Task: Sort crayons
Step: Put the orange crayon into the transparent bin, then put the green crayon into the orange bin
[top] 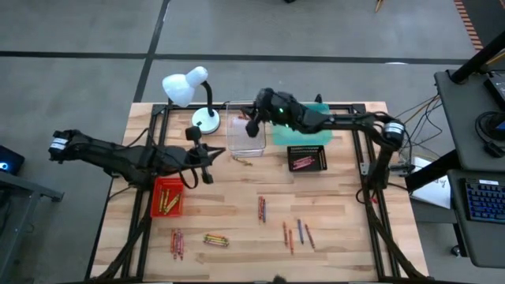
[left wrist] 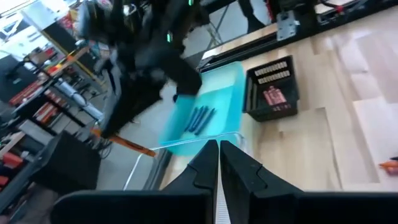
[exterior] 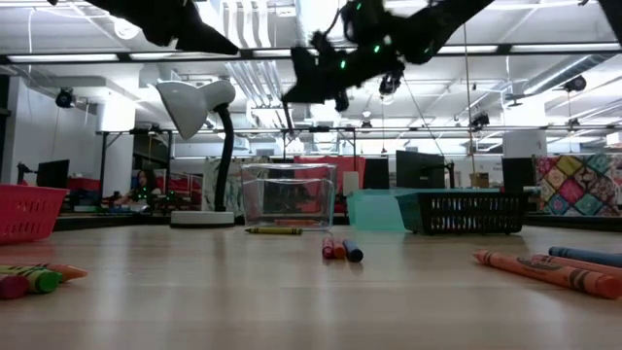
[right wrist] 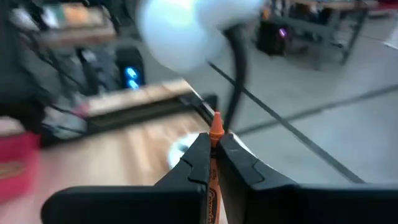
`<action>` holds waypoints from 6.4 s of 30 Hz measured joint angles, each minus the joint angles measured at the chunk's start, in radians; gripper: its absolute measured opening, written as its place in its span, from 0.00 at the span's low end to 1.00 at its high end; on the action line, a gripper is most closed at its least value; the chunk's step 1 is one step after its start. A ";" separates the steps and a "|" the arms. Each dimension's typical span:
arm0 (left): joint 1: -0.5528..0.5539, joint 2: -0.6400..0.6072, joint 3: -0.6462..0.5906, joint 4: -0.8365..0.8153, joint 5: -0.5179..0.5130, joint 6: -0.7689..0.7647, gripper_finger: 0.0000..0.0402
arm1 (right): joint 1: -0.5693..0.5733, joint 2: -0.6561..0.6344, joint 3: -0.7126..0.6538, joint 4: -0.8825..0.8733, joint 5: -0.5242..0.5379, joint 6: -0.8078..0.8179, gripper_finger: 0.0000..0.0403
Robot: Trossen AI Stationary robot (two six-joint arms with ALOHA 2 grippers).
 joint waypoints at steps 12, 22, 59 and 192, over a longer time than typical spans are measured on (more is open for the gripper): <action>0.034 -0.054 0.000 -0.001 0.000 -0.090 0.00 | -0.067 0.173 0.211 -0.399 0.002 -0.094 0.03; 0.032 -0.021 0.000 0.004 0.002 -0.211 0.00 | -0.067 0.177 0.248 -0.494 0.005 -0.034 0.04; 0.031 0.103 0.000 0.026 0.034 -0.389 0.00 | 0.252 -0.158 0.227 -0.987 0.003 0.038 0.15; -0.019 0.018 -0.097 0.142 -0.193 -0.178 0.23 | 0.346 0.293 -0.066 -0.268 0.495 0.490 0.02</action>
